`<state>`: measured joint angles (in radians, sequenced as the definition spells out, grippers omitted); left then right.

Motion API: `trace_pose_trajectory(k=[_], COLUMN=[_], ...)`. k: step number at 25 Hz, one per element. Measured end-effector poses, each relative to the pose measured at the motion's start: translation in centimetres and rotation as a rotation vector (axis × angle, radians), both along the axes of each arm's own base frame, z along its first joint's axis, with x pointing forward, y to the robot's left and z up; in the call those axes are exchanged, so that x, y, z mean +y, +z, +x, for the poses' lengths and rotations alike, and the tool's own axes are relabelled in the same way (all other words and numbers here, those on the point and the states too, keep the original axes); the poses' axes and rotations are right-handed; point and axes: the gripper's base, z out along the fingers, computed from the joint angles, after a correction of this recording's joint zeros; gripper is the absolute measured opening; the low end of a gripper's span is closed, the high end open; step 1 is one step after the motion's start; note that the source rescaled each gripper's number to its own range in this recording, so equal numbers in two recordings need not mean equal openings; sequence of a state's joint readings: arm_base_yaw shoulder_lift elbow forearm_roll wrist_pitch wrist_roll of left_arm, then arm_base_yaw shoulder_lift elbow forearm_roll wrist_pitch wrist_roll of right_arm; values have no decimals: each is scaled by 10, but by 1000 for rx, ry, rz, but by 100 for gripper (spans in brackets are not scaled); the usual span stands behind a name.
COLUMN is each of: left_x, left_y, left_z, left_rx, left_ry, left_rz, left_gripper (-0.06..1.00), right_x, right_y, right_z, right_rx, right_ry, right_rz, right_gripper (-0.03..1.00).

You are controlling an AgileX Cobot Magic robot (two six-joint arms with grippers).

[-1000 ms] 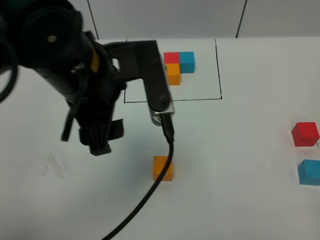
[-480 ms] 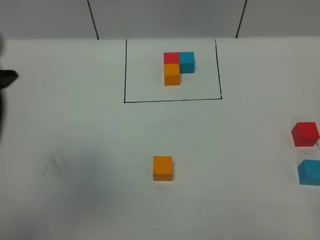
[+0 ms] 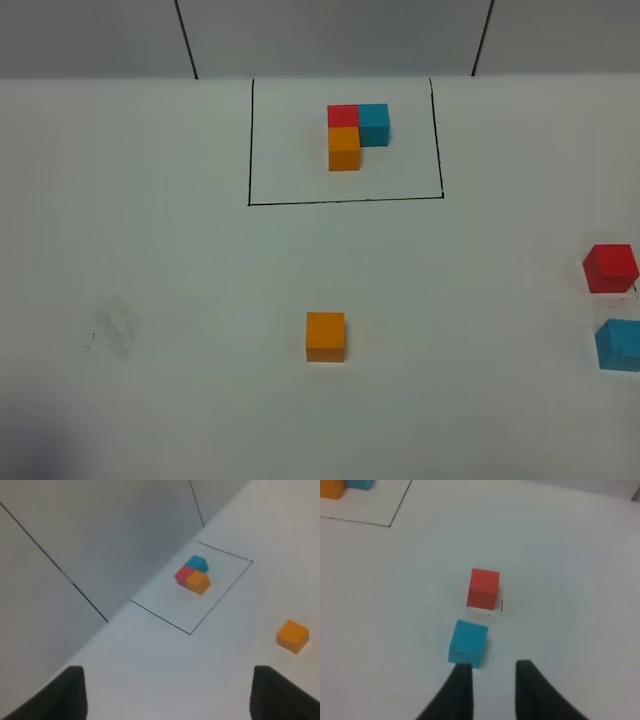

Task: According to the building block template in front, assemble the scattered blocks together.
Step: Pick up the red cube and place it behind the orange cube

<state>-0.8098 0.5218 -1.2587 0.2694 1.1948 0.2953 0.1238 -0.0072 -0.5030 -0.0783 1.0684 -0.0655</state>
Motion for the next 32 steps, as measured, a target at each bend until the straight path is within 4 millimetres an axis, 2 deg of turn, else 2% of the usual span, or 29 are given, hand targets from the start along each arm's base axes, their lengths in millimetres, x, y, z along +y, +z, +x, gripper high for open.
trace_pose_trajectory(k=[7,10,13,18,23,29,32], left_x=[5,5,4,-4,-11,-12,-9], left_y=[-79,-103,-114,-121,-137,-158,-177], left_z=[-7,-12,-22,-48,-63,-51,-41], left_rx=[124,169,197,213,140,145,195], left_ry=[33,69,118,181,422,809,908], left_rz=[57,63,16,-152,-292,-412,-417], left_gripper=[51,51,50,50,50,50,50], right_x=[0,0,0,0,0,0,0], right_y=[0,0,0,0,0,0,0], right_z=[0,0,0,0,0,0,0], right_rx=[0,0,0,0,0,0,0], right_ry=[0,0,0,0,0,0,0], right_rz=[0,0,0,0,0,0,0], right_gripper=[0,0,0,0,0,0,0])
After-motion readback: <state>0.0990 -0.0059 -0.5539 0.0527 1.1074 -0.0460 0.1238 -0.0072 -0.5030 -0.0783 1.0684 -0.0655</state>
